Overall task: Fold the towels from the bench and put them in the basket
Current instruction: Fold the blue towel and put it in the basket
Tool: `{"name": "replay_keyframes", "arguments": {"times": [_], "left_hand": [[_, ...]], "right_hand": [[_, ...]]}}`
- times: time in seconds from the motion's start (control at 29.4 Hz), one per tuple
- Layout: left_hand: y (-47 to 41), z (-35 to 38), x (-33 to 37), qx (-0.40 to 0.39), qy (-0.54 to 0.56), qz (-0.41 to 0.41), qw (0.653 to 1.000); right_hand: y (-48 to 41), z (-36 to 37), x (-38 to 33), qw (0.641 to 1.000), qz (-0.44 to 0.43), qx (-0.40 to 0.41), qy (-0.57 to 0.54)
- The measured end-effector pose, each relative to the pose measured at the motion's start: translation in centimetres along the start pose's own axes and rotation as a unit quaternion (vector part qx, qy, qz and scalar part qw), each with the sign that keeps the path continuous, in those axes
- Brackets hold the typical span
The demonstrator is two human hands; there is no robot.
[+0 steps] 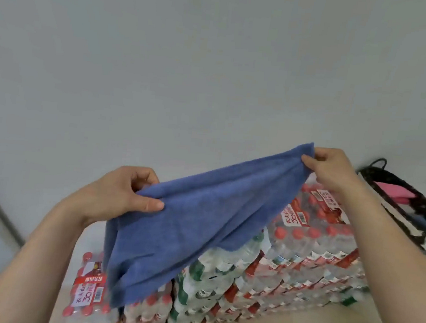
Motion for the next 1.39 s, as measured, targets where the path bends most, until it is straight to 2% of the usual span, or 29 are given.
{"name": "replay_keyframes", "arguments": {"times": [0.07,0.1,0.14,0.17,0.24,0.31,0.41,0.48,0.54,0.58,0.65,0.71,0.78,0.85,0.95,1.09,1.19,1.26,1.33,1.39], "left_hand": [[-2.5,2.2,-0.7,-0.021,-0.164,0.000,0.986],[-3.7,3.5,-1.0,0.004,-0.211,-0.007,0.977],[-5.0,5.0,-1.3,0.061,-0.234,-0.013,0.970],[-6.4,6.4,-1.3,0.151,-0.242,-0.006,0.959],[-8.4,8.7,0.3,0.349,-0.233,0.024,0.907],[-10.0,10.1,3.5,0.471,-0.214,0.081,0.852],[-12.8,12.5,9.7,0.562,-0.131,0.176,0.798],[-13.2,14.3,11.6,0.586,-0.091,0.208,0.778],[-13.2,17.2,11.3,0.562,-0.108,0.233,0.786],[-12.9,19.0,10.5,0.521,-0.142,0.245,0.805],[-12.4,22.9,7.5,0.376,-0.220,0.255,0.863],[-11.5,26.7,3.0,0.206,-0.281,0.223,0.910],[-10.3,29.4,-0.9,0.084,-0.321,0.174,0.927],[-9.4,30.7,-3.1,0.031,-0.326,0.134,0.936],[-9.2,31.8,-3.5,0.001,-0.335,0.112,0.936],[-9.3,32.0,-3.5,-0.010,-0.345,0.100,0.933],[-9.5,32.2,-3.2,-0.020,-0.320,0.071,0.944],[-9.7,31.7,-2.6,0.034,-0.294,0.046,0.954],[-9.8,30.6,-2.7,0.101,-0.340,0.032,0.934],[-9.6,29.7,-3.0,0.114,-0.408,0.008,0.906]], "right_hand": [[-3.8,-0.7,1.6,0.998,-0.023,0.038,0.046],[-5.5,-0.6,2.5,0.996,-0.025,0.053,0.059],[-7.2,-0.7,3.2,0.996,-0.025,0.069,0.057],[-9.0,-0.9,3.9,0.996,-0.016,0.085,0.025],[-12.5,-0.9,4.7,0.989,0.038,0.090,-0.110],[-15.3,-1.4,5.1,0.964,0.061,0.114,-0.234],[-19.1,-3.9,6.9,0.919,0.054,0.182,-0.346],[-20.0,-5.1,9.0,0.897,0.062,0.195,-0.391],[-19.9,-5.4,12.3,0.896,0.078,0.193,-0.392],[-19.4,-5.1,14.9,0.899,0.101,0.185,-0.383],[-17.7,-3.9,20.8,0.911,0.170,0.168,-0.336],[-15.3,-2.6,26.6,0.928,0.240,0.148,-0.245],[-13.0,-1.9,31.0,0.932,0.291,0.143,-0.160],[-11.3,-2.3,32.9,0.934,0.313,0.146,-0.094],[-10.5,-3.2,34.4,0.941,0.307,0.141,-0.025],[-10.8,-1.9,34.1,0.965,0.255,0.037,0.056],[-10.7,-0.6,33.3,0.975,0.179,-0.026,0.127],[-10.7,-0.2,33.2,0.974,0.173,-0.021,0.147],[-10.6,-0.1,33.4,0.967,0.194,-0.007,0.167],[-10.1,-0.2,33.6,0.962,0.213,0.013,0.173]]}}
Point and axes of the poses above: each hand's wrist, its own y-axis away from the middle knuckle, its own z-axis out of the palm, x = y × z, the point moved 2 cm from there along -y, towards the middle knuckle, and after that the axes turned 15 degrees about x, right-handed, at the moved point
